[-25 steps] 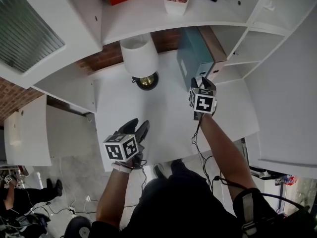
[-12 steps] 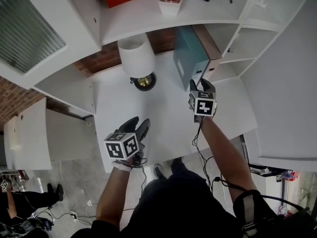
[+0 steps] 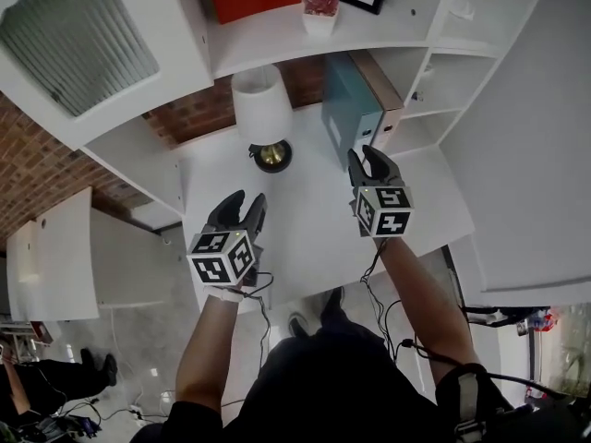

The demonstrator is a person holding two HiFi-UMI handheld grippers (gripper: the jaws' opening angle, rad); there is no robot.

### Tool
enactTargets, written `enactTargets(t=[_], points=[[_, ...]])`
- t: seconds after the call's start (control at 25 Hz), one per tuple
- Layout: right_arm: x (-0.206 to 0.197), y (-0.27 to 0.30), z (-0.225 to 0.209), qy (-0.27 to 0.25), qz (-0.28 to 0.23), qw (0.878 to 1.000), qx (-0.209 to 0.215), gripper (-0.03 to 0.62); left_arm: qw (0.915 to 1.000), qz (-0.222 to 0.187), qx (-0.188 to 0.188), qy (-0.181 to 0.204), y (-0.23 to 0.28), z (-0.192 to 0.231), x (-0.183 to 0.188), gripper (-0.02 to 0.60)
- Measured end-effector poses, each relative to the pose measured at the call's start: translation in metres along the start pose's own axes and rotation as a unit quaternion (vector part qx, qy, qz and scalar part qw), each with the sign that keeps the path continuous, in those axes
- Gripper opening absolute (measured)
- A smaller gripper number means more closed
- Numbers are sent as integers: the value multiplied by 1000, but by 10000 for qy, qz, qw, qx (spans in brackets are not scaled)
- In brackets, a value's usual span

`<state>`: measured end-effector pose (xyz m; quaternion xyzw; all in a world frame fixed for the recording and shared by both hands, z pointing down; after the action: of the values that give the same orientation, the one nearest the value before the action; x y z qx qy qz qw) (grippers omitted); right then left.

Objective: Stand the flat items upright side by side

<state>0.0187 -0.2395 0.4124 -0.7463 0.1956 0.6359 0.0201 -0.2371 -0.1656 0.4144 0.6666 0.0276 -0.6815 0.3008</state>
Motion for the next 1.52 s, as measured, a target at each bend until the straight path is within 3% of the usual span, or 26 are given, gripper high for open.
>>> enactTargets(t=[0.16, 0.36, 0.68, 1.0, 1.52], points=[[22, -25, 31, -94, -302, 9992, 251, 76, 9972, -589, 296, 355, -23, 5, 30, 135], [49, -55, 71, -174, -699, 9962, 488, 39, 9902, -1096, 411, 765, -54, -3, 55, 70], [86, -98, 124, -634, -1202, 9883, 697, 0, 9744, -1933, 643, 955, -110, 3, 96, 29], [94, -120, 146, -934, -1344, 9837, 741, 0, 9631, -2259, 681, 1291, -147, 2, 107, 29], [95, -129, 157, -945, -1386, 9823, 834, 0, 9645, -2248, 717, 1188, -160, 9, 104, 29]])
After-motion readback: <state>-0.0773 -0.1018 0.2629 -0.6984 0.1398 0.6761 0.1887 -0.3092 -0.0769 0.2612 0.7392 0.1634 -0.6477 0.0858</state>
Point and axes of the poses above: the fingertips, and each gripper's own axes: y forward along the fingers, z to its left, x out of its top, the point moved 4 cm from there along -y, backward along the fingers, and after that the axes turned 9 degrees about y, right-handed, at the moved point
